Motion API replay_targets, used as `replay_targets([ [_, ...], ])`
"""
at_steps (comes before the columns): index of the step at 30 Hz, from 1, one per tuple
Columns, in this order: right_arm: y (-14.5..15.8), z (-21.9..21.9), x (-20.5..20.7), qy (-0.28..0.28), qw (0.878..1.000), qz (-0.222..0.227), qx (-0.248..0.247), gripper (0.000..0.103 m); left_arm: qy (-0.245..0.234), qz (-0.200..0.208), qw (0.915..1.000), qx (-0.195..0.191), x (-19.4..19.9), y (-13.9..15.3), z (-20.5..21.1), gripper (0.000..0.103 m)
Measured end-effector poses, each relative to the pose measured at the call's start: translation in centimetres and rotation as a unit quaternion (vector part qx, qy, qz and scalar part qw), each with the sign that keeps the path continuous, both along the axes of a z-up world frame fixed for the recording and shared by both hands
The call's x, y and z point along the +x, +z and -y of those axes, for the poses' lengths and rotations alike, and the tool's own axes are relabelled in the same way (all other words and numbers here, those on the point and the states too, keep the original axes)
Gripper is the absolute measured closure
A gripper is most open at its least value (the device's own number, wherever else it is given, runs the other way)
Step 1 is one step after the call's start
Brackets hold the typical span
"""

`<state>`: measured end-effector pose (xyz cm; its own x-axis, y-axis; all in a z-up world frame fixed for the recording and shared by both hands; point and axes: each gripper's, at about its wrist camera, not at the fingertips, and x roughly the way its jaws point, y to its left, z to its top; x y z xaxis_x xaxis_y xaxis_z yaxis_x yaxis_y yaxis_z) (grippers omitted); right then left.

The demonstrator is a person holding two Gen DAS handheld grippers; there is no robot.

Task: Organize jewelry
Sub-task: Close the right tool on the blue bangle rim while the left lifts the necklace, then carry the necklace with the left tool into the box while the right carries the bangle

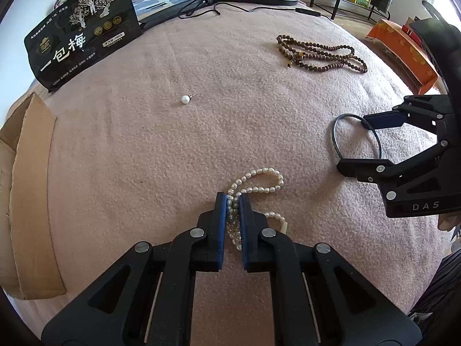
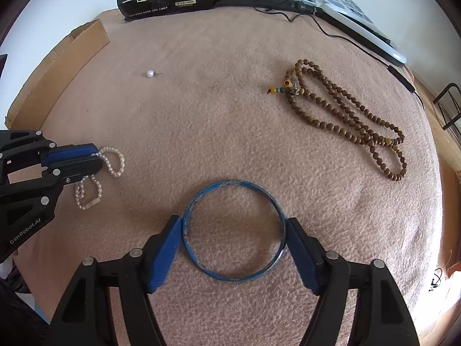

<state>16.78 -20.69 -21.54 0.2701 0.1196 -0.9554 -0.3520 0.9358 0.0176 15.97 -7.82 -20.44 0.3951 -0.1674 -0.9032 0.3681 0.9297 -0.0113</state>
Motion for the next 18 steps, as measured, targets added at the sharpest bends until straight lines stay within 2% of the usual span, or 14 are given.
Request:
replay_targets([
  [6,0.7,0.0,-0.2,0.0,1.0,0.005,0.002,0.029,0.006,0.011,0.9998,-0.013,-0.3,1.2,-0.6,0.097],
  [18,4.6,0.1,-1.2,-0.004,0.999,0.049,0.016,0.029,0.021,0.04,0.9983,-0.035,-1.3,5.1,-2.7,0.097],
])
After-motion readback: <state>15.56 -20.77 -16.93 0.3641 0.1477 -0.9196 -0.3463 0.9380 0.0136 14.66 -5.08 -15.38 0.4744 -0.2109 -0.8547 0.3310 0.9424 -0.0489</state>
